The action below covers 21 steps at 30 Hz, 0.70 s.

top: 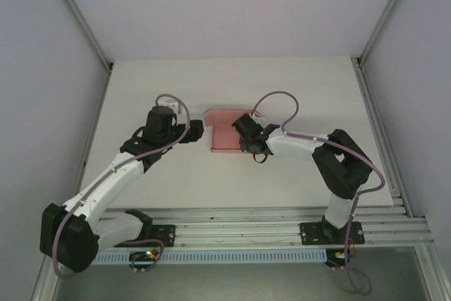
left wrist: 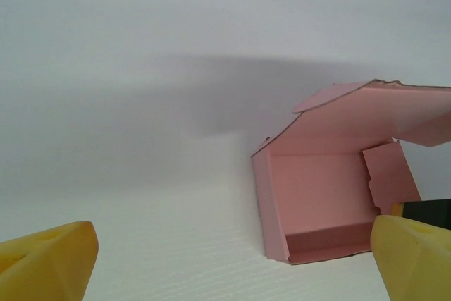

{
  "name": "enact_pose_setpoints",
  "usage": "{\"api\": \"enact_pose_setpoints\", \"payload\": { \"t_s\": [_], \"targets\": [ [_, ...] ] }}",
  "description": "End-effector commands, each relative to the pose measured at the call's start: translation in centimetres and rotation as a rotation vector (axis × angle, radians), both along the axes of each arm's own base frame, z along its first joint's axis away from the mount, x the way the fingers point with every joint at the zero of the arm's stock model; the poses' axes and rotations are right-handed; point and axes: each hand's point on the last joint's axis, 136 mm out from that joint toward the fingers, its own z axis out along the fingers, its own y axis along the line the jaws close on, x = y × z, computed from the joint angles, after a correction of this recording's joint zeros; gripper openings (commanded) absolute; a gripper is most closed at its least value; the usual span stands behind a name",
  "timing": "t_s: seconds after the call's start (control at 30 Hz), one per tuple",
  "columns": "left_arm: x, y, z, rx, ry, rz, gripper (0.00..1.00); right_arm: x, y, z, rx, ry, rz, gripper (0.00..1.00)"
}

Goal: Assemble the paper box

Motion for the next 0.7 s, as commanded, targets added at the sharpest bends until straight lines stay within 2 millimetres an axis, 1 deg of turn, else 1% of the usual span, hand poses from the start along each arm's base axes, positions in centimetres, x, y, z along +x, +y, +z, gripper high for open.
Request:
{"api": "enact_pose_setpoints", "payload": {
  "t_s": [0.0, 0.07, 0.1, 0.17, 0.2, 0.27, 0.3, 0.37, 0.4, 0.5, 0.53, 0.63, 0.67],
  "targets": [
    [0.2, -1.0, -0.2, -0.023, -0.003, -0.068, 1.00, -0.6, -0.8, 2.2, -0.025, -0.041, -0.005, 0.49],
    [0.7, -1.6, -0.4, -0.013, -0.011, -0.115, 1.00, -0.4, -1.5, 3.7, -0.043, -0.097, 0.001, 0.62],
    [1.0, -1.8, -0.5, -0.006, -0.007, -0.126, 1.00, -0.2, -2.0, 4.4, -0.061, -0.129, 0.012, 0.65],
    [1.8, -2.2, -1.0, 0.011, 0.010, -0.153, 1.00, 0.2, -2.8, 5.9, -0.110, -0.193, 0.061, 0.75],
    [2.2, -2.2, -1.3, 0.022, 0.024, -0.156, 1.00, 0.5, -3.0, 6.6, -0.132, -0.223, 0.101, 0.79],
    [2.7, -2.7, -2.1, 0.045, 0.047, -0.190, 1.00, 1.5, -2.8, 7.7, -0.173, -0.305, 0.233, 0.96],
    [2.8, -3.2, -2.3, 0.049, 0.047, -0.221, 0.99, 1.9, -2.6, 7.9, -0.191, -0.341, 0.305, 0.99],
    [3.3, -4.1, -2.5, 0.060, 0.035, -0.277, 0.95, 2.9, -2.0, 8.0, -0.200, -0.383, 0.465, 1.00],
    [3.7, -4.4, -2.4, 0.063, 0.028, -0.290, 0.92, 3.2, -2.1, 7.8, -0.202, -0.367, 0.508, 1.00],
    [4.8, -5.2, -2.6, 0.074, 0.034, -0.316, 0.82, 4.5, -2.5, 7.9, -0.202, -0.323, 0.561, 0.96],
    [5.1, -5.4, -2.8, 0.080, 0.039, -0.325, 0.80, 5.0, -2.4, 8.0, -0.198, -0.320, 0.578, 0.93],
    [5.9, -6.0, -3.1, 0.087, 0.043, -0.345, 0.70, 5.6, -1.4, 8.2, -0.176, -0.338, 0.651, 0.87],
    [6.1, -6.2, -3.2, 0.087, 0.047, -0.351, 0.69, 5.6, -1.1, 8.2, -0.170, -0.341, 0.663, 0.85]
  ]
}}
